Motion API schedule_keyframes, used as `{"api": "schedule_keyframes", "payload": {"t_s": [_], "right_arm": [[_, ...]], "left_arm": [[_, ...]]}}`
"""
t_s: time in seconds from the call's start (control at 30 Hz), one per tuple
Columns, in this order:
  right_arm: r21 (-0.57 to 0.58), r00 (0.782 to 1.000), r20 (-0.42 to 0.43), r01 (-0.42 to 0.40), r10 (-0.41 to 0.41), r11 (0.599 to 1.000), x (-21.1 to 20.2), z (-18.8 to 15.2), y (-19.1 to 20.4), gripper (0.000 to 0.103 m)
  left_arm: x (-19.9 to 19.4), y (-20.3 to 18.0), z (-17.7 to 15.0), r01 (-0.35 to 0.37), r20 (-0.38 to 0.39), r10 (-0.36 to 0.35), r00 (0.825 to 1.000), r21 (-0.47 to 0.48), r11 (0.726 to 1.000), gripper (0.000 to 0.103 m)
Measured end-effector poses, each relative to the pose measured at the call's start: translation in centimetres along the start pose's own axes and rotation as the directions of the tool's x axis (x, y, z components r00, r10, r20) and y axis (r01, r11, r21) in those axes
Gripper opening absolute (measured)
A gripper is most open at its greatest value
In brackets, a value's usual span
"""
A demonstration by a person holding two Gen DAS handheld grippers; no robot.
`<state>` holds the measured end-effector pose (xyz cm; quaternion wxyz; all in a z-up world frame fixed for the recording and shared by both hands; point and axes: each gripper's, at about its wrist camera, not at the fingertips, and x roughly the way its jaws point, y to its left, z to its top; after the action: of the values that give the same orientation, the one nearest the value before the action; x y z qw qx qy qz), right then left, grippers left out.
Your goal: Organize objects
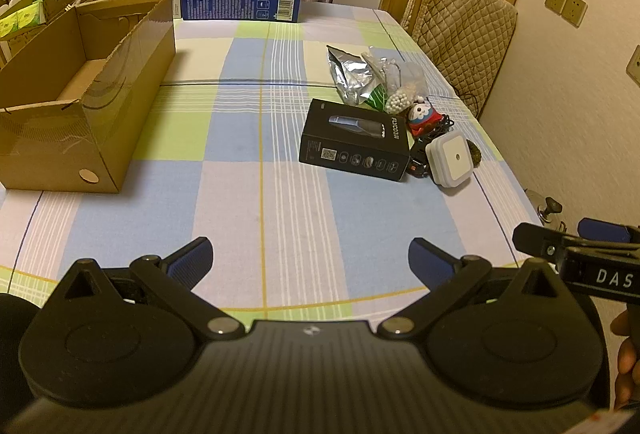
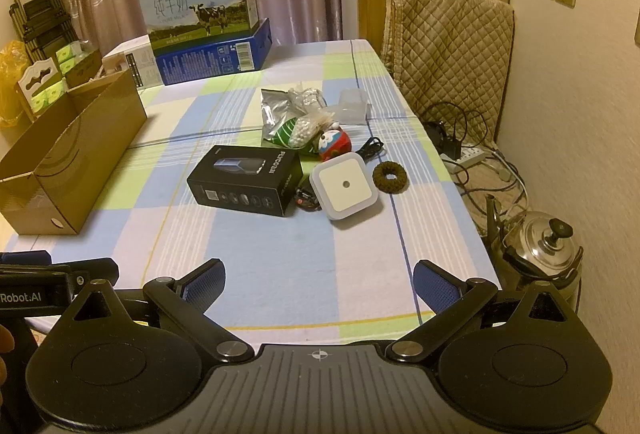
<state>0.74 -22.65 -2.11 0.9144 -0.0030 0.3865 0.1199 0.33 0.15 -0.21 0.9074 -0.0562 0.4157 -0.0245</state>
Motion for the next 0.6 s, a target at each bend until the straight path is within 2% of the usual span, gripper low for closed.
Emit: {"api": "schedule_keyframes", "payload": {"t_s": [0.6], "right_arm": [[-0.002,1.000,-0.001,-0.001,0.001,1.000,0.58,0.11,-0.31,0.098]], "left_arm": [[0.94,0.07,0.31,-0.001,-0.003,0.001,1.000,0.003,1.000,0.102]]}}
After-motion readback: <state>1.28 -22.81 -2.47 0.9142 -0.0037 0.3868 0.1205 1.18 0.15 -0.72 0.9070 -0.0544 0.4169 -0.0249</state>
